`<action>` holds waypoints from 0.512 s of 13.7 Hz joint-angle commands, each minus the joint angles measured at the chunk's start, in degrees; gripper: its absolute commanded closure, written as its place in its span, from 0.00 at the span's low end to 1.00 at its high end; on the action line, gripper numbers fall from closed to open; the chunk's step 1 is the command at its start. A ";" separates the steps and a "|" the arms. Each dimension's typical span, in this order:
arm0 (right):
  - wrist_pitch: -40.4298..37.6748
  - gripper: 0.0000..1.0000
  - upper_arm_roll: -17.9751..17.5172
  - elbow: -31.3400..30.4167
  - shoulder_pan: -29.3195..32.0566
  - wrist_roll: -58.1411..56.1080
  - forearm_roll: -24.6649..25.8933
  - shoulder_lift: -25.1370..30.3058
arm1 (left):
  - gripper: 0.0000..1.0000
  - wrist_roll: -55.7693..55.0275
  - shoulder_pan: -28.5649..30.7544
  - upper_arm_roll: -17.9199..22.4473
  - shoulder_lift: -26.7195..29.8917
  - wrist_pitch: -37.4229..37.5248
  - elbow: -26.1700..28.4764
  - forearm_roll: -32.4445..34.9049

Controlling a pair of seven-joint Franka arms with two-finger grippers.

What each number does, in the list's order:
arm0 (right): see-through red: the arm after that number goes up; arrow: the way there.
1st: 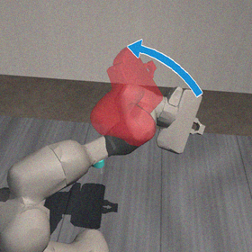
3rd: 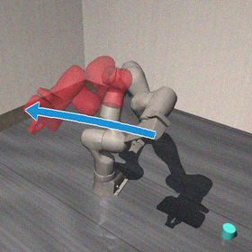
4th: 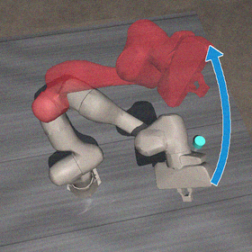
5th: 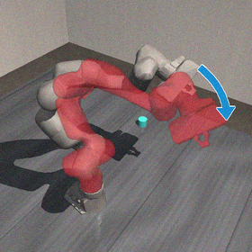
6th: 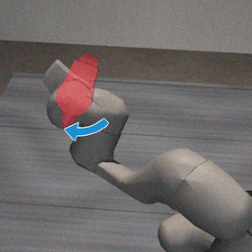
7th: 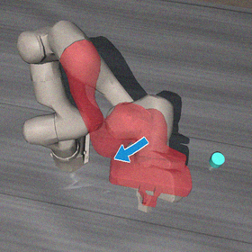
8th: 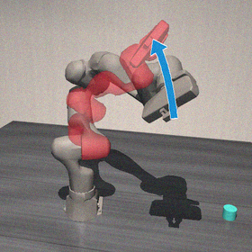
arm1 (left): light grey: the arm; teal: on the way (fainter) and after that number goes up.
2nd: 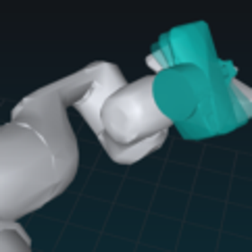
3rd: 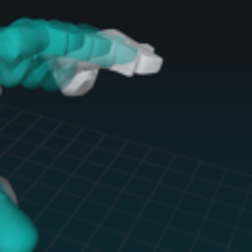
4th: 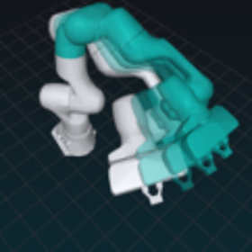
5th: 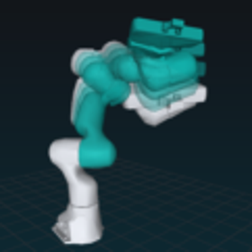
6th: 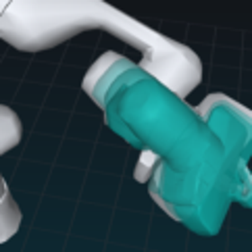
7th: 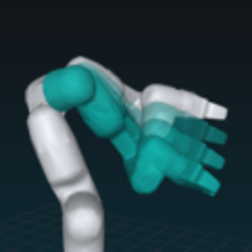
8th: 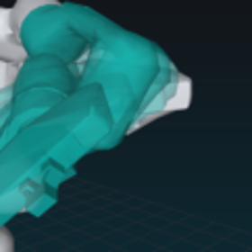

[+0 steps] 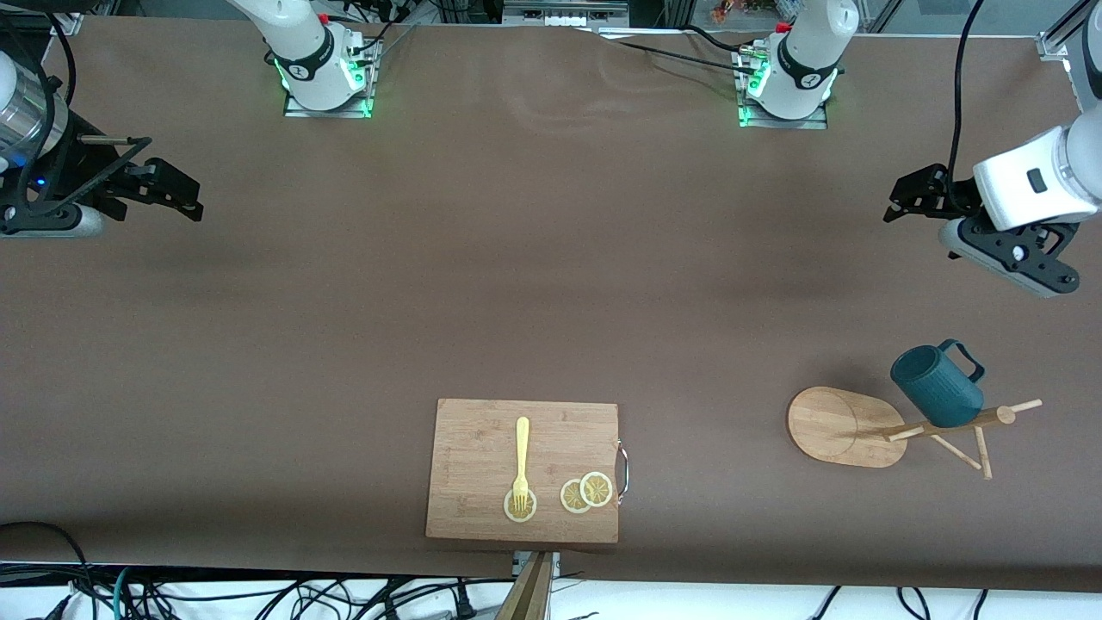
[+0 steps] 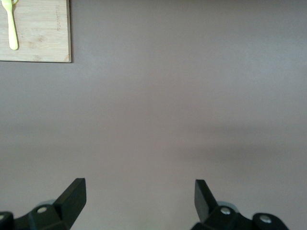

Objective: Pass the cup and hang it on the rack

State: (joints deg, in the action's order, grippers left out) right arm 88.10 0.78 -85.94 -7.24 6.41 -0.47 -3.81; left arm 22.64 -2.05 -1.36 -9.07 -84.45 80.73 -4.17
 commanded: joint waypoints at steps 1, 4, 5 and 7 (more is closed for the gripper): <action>-0.73 0.00 -0.08 0.87 0.13 -0.35 0.55 -0.14 | 0.00 0.31 0.20 3.55 2.82 -3.44 0.56 1.36; -0.73 0.00 -0.08 0.87 0.21 -0.35 0.55 -0.14 | 0.00 -7.73 -0.58 3.74 4.84 -1.18 0.39 3.99; -0.82 0.00 -0.08 0.87 0.21 -0.35 0.47 -0.14 | 0.00 -13.61 -0.76 3.65 4.85 1.97 0.21 3.74; -0.73 0.00 -0.08 0.87 0.21 -0.35 0.55 -0.23 | 0.00 -23.65 -2.08 3.30 5.02 4.29 -0.06 3.91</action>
State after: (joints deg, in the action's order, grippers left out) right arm 88.10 0.80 -85.94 -7.23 6.41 -0.46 -3.81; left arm 7.46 -2.50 2.28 -4.55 -82.15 80.70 -2.31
